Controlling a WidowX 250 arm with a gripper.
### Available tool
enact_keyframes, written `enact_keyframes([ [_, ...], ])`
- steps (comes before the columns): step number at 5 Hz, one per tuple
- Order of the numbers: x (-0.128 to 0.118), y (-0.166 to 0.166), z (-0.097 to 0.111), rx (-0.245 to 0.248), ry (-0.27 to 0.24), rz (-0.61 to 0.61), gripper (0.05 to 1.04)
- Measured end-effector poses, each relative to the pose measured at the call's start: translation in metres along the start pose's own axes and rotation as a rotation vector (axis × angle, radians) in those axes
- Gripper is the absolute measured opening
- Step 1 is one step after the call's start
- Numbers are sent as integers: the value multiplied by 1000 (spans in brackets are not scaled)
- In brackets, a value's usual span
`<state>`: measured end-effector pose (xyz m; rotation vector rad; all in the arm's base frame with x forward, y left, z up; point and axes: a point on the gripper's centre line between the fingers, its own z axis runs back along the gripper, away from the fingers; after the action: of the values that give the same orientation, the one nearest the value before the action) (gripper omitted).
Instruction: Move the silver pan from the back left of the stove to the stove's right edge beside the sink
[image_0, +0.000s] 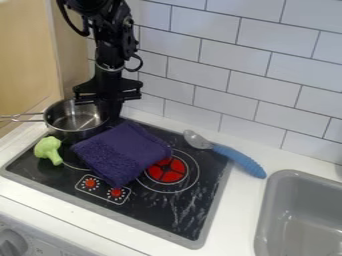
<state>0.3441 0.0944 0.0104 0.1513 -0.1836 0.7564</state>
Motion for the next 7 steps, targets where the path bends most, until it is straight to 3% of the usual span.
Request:
enact_keyframes([
  [1,0,2,9,-6,-6,11,67],
  [4,1,1,65,-3,-129,13,57],
  [6,-37,-43,98,-41,-197,-117,57],
  [7,-60,-66,107,-66,-207,-184,57],
])
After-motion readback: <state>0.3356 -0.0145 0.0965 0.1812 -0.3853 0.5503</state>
